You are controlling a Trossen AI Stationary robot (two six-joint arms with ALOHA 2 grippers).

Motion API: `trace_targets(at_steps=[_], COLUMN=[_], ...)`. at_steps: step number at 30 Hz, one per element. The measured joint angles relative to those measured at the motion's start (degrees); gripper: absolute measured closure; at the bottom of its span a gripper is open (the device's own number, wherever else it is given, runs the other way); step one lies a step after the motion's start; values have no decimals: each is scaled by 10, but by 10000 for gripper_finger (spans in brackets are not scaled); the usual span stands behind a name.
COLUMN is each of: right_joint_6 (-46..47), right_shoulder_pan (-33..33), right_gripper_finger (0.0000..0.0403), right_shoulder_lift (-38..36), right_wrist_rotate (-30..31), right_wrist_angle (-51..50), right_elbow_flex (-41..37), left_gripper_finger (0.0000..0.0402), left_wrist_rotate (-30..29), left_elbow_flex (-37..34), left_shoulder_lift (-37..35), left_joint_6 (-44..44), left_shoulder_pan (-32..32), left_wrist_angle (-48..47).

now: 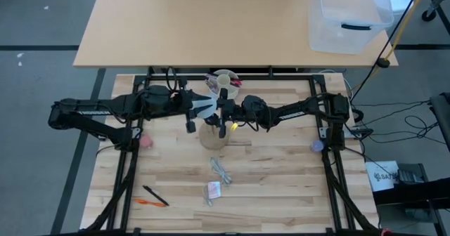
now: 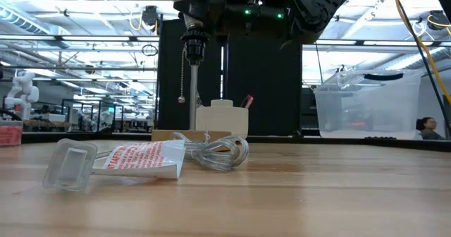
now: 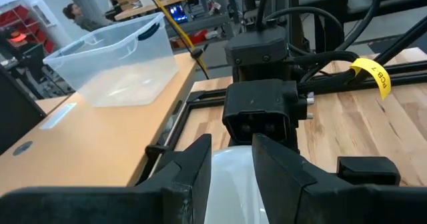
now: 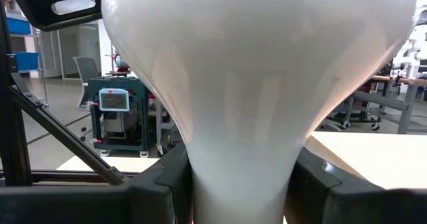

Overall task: Screw lightbulb
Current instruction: Insert the lightbulb into the wooden lamp

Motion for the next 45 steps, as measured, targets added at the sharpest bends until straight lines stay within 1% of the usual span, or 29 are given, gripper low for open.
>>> trace_targets(at_steps=[7,14,19,24,28,30,32,35,37,40,42,45], right_joint_6=[1,-2,-3,-5,-7,-7,-8,-9,-8,-8,-6,-3], right_shoulder_pan=[3,3,4,4,4,4,4,4,4,4,4,4], right_gripper_finger=[245,245,245,245,245,245,245,245,245,245,245,245], right_shoulder_lift=[0,-1,-1,0,0,0,0,0,0,0,0,0], right_wrist_rotate=[-1,0,0,0,0,0,0,0,0,0,0,0], right_wrist_angle=[0,-1,-1,-1,-1,0,0,1,2,3,3,3], right_elbow_flex=[-1,-1,-1,-1,-1,-1,-1,-1,-1,-1,-1,-1], left_gripper_finger=[287,287,287,287,287,287,287,287,287,305,333,385], left_wrist_rotate=[-1,-1,-13,-56,-62,-81,-101,-104,-102,-95,-91,-68], left_elbow_flex=[0,-2,-4,-5,-5,-4,-3,-3,-3,-3,-3,-3], left_shoulder_lift=[7,15,-3,-35,-65,-78,-83,-80,-73,-71,-70,-70], left_joint_6=[-2,10,26,40,53,52,45,29,24,26,37,57], left_shoulder_pan=[0,0,-10,-29,-49,-57,-57,-47,-43,-36,-32,-32], left_wrist_angle=[0,23,44,38,44,31,-3,-41,-42,-48,-51,-51])
